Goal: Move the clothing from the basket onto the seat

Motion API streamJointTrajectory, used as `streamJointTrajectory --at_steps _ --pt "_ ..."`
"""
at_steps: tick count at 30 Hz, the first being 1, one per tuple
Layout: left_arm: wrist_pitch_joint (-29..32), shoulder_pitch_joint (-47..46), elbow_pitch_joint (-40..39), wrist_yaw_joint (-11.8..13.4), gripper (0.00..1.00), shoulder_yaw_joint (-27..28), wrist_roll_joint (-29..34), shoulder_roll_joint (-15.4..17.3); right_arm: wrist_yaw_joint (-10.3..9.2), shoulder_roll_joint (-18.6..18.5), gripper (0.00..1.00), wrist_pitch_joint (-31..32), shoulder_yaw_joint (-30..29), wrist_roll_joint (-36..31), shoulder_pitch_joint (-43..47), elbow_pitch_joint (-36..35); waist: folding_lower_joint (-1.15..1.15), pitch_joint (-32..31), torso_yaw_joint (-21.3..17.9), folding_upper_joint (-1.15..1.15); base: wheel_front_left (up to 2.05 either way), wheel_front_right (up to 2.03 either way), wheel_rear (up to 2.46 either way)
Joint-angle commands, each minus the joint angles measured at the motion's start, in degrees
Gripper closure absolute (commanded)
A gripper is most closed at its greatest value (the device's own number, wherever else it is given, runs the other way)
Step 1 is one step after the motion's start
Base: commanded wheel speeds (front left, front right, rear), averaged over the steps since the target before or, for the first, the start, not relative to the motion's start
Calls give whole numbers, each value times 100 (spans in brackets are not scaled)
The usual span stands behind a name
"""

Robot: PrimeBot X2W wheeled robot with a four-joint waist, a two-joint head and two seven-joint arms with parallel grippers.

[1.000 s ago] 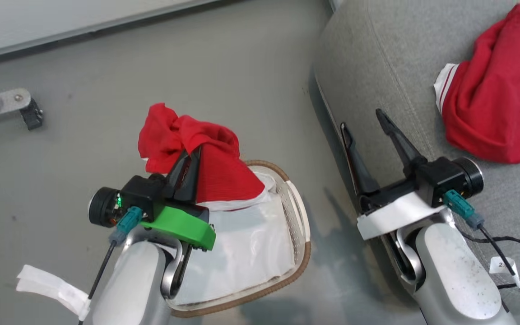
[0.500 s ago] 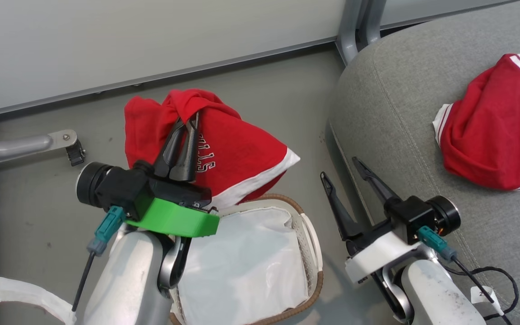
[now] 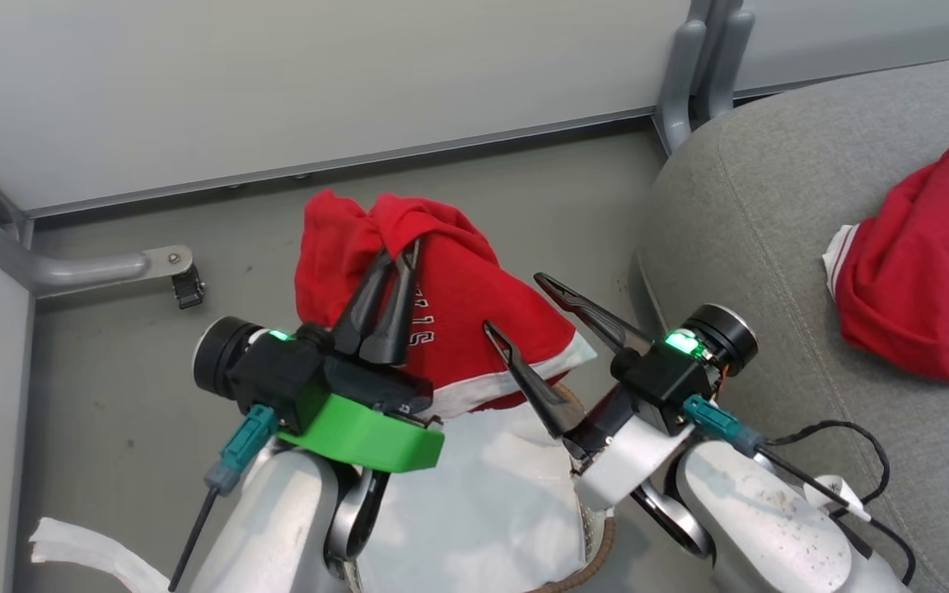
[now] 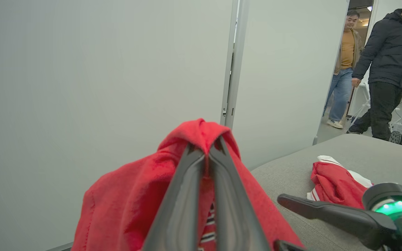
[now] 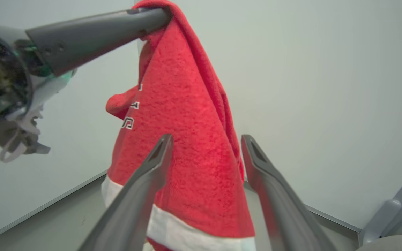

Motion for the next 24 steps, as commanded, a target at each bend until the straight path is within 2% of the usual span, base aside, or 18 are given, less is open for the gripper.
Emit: streamJointTrajectory --at_steps 1,5,6,7,8,16,17,18,19,24 --pt "-4 74 -46 -14 100 -83 -51 10 -8 -3 0 -12 51 21 -142 119 0 -39 164 0 0 0 0" --pt "-4 51 -96 -39 100 -363 -162 10 -8 122 0 -12 181 82 -339 518 0 -48 403 0 0 0 0" --pt "-4 41 -106 -38 100 -427 -183 10 -8 161 7 -12 202 121 -373 623 0 -51 466 0 0 0 0" --pt "-4 29 -119 -36 100 -481 -211 10 -8 186 58 -12 223 149 -388 711 0 -50 522 0 0 0 0" --pt "-4 16 -131 -39 100 -539 -241 11 -8 213 100 -12 239 180 -410 780 0 -50 582 0 0 0 0" --pt "-4 103 -142 1 100 -586 -274 10 -8 291 100 -12 -18 338 -246 833 0 5 697 0 0 0 0" --pt "-4 114 -142 13 85 -553 -251 11 -8 295 100 -12 -94 344 -213 786 0 13 657 0 0 0 0" --pt "-3 132 -141 51 20 -512 -231 10 -8 302 100 -12 -187 352 -158 737 0 21 594 0 0 0 0" --pt "-2 155 -102 54 0 -503 -229 10 -8 308 100 -12 -260 350 -110 694 0 27 525 0 0 0 0" --pt "-2 122 -1 33 0 -354 -66 10 -8 309 100 -12 -613 304 142 393 0 125 -70 0 0 0 0"
